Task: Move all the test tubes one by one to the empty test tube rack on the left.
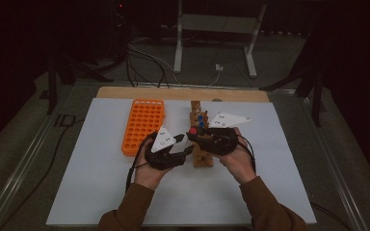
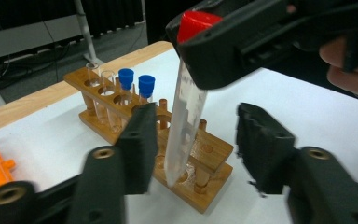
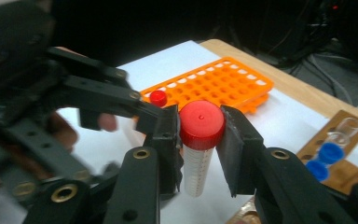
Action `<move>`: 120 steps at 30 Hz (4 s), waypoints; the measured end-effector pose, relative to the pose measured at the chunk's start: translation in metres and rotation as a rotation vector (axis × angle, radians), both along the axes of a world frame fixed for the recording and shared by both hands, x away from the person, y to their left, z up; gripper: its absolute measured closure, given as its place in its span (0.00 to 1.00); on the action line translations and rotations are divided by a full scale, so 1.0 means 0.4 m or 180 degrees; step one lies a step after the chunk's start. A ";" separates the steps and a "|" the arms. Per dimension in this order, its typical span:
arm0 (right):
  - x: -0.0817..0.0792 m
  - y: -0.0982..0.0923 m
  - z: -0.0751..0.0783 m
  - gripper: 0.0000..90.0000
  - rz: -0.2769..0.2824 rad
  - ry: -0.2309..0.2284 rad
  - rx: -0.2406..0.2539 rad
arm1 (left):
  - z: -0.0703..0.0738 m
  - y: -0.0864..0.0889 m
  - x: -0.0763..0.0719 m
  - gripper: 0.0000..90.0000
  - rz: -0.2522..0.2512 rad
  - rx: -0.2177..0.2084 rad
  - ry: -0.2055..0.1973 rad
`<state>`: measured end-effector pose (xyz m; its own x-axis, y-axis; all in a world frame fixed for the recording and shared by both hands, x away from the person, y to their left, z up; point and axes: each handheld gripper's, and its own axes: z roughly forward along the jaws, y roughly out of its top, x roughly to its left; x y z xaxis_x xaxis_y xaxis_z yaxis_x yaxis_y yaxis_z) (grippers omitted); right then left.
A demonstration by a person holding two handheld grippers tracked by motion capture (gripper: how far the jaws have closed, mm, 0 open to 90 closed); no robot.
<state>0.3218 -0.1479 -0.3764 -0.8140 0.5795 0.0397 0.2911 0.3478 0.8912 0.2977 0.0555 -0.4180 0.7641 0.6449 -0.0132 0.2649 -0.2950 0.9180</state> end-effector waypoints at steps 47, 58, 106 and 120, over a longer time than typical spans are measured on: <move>-0.059 -0.212 -0.123 0.11 -0.0621 0.0037 0.0294 | -0.009 0.173 -0.018 0.83 0.0544 -0.0094 -0.0092; -0.067 -0.261 -0.135 0.00 -0.0757 0.0089 0.0368 | -0.005 0.239 -0.013 0.83 0.0782 -0.0239 -0.0139; -0.068 -0.258 -0.157 0.00 -0.0713 0.0115 0.0387 | -0.181 0.257 0.045 0.74 0.1226 0.0071 0.0399; -0.062 -0.236 -0.138 0.00 -0.0704 0.0071 0.0403 | -0.112 0.319 -0.017 0.38 0.1111 -0.0507 0.0283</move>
